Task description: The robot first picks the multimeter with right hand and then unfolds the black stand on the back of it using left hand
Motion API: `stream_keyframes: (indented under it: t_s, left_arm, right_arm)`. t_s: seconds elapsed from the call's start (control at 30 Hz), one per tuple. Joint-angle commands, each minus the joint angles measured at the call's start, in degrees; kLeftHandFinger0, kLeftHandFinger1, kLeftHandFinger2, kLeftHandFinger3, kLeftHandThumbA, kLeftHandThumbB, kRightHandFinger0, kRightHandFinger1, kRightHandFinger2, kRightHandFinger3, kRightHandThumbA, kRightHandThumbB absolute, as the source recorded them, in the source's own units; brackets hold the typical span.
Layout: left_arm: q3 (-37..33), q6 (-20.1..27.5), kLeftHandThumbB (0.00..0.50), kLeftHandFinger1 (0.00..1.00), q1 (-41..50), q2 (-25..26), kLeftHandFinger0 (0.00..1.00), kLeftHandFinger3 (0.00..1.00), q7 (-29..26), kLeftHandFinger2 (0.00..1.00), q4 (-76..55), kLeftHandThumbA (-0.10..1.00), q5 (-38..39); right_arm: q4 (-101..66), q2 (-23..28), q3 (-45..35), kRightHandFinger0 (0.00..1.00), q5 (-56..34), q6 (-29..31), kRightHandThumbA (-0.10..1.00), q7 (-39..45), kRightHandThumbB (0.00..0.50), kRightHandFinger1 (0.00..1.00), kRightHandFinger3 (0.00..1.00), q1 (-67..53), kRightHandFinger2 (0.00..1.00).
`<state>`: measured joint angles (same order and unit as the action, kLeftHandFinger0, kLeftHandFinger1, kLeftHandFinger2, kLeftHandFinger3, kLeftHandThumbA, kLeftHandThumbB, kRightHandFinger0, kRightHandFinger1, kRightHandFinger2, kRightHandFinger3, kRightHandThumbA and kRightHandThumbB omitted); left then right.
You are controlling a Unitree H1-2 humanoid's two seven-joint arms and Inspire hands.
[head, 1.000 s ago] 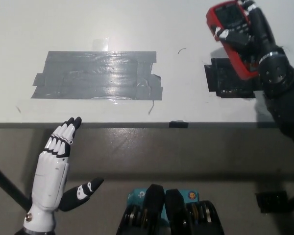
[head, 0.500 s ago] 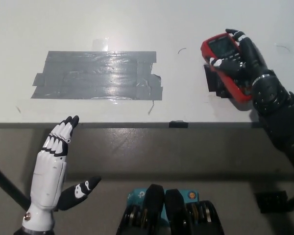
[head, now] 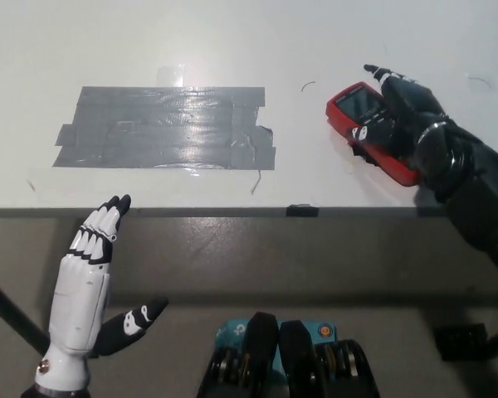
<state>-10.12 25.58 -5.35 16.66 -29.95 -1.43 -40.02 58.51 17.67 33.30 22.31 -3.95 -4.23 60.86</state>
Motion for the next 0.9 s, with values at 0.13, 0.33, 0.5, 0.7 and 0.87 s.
stream_keyframes:
  t_s: [0.13, 0.33, 0.5, 0.7, 0.87]
  left_arm:
    - [0.6, 1.3, 0.367, 1.00, -0.3, 0.8, 1.00, 1.00, 0.9, 1.00, -1.7, 1.00, 0.7]
    - [0.5, 1.3, 0.368, 1.00, -1.8, 0.0, 1.00, 1.00, 1.0, 1.00, -0.7, 1.00, 1.3]
    - [-1.4, 1.3, 0.373, 1.00, -5.8, -1.6, 1.00, 1.00, 4.0, 1.00, 2.3, 1.00, 9.6]
    - [-0.9, 1.2, 0.413, 1.00, -9.9, -3.7, 1.00, 1.00, 10.1, 1.00, 7.1, 1.00, 17.7]
    - [0.3, -2.8, 0.422, 1.00, -11.5, -4.3, 1.00, 1.00, 14.8, 1.00, 9.5, 1.00, 23.4]
  right_arm:
    - [-6.7, 2.4, -1.9, 1.00, 6.6, -2.7, 0.95, -3.1, 0.500, 1.00, 1.00, 1.8, 1.00]
    - [-21.4, 5.4, -8.5, 1.00, 7.6, -3.5, 0.87, -5.4, 0.464, 1.00, 1.00, -0.3, 1.00]
    - [-45.8, 9.1, -16.8, 1.00, 4.6, -6.0, 1.00, -0.5, 0.463, 1.00, 1.00, -4.3, 1.00]
    - [-71.3, 9.8, -19.6, 1.00, 5.0, -9.3, 0.86, 4.3, 0.342, 1.00, 1.00, -13.0, 1.00]
    - [-78.4, 7.9, -21.4, 1.00, 1.8, -7.6, 0.87, 3.6, 0.316, 1.00, 1.00, -19.5, 1.00]
